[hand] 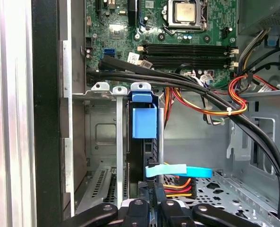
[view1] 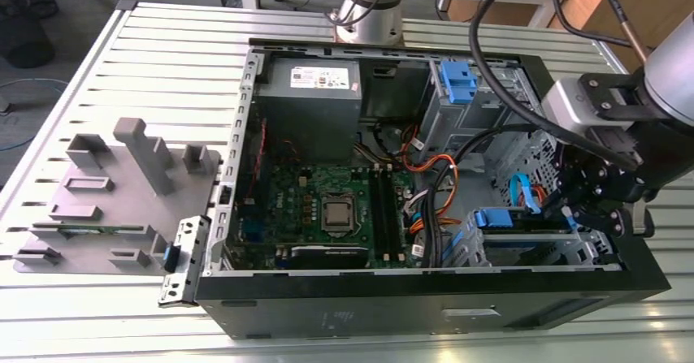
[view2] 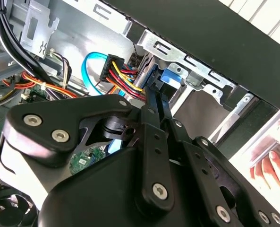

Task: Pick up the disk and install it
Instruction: 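Insert the second disk wire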

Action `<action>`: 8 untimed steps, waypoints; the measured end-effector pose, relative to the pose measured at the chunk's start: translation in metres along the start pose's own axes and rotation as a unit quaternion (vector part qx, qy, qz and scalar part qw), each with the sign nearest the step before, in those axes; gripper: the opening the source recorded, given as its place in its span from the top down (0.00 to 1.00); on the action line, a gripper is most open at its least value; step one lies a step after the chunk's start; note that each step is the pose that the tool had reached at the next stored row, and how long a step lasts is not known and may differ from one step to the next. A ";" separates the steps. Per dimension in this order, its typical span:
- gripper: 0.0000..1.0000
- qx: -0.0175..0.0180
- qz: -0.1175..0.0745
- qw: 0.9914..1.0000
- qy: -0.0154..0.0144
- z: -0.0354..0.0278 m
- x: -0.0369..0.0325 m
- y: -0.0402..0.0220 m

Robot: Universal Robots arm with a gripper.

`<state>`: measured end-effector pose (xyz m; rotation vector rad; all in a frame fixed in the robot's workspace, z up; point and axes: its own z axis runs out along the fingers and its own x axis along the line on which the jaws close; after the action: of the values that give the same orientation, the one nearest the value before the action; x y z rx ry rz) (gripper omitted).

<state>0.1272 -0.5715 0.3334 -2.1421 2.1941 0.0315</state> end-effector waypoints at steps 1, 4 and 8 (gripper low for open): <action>0.84 0.000 0.000 1.000 0.000 0.0003 0.0000 0.0000; 0.84 0.000 0.000 1.000 0.000 0.0004 0.0000 0.0000; 0.84 0.000 0.000 1.000 0.000 0.0020 0.0001 0.0001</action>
<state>0.1272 -0.5715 0.3314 -2.1417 2.1938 0.0322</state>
